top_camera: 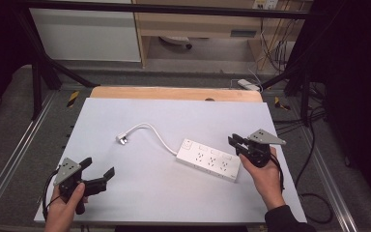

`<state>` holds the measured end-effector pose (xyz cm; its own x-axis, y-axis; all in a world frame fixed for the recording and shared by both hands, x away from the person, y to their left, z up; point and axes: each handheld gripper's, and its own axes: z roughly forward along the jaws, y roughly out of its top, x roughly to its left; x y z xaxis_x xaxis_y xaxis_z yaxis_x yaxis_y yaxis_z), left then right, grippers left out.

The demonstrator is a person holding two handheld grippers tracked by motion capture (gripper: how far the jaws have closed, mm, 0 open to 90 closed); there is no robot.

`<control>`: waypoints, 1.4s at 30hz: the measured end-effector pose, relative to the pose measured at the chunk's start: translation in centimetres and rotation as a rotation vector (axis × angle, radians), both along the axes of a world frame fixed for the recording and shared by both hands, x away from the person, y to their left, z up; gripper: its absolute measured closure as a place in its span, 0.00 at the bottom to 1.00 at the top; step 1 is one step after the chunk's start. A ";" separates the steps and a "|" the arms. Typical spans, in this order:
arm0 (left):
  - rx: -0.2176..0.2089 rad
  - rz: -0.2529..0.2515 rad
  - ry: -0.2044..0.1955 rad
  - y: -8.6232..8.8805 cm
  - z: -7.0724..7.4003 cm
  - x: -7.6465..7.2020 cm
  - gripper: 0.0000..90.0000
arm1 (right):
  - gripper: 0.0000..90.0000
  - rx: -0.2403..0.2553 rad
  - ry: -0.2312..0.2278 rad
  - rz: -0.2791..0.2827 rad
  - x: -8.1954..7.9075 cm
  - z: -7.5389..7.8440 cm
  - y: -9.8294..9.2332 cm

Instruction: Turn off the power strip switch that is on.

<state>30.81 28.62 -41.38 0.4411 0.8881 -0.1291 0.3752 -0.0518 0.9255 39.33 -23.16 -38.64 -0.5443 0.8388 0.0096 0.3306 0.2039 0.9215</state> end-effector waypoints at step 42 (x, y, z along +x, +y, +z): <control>0.005 -0.014 0.000 -0.1 0.1 0.0 0.06 | 1.00 -0.058 0.165 0.016 0.3 -2.7 -0.4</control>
<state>30.79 28.54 -41.33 0.4532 0.8827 -0.1246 0.3745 -0.0616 0.9252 39.65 -23.55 -41.34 -0.5529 0.8317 0.0515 0.4726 0.2620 0.8414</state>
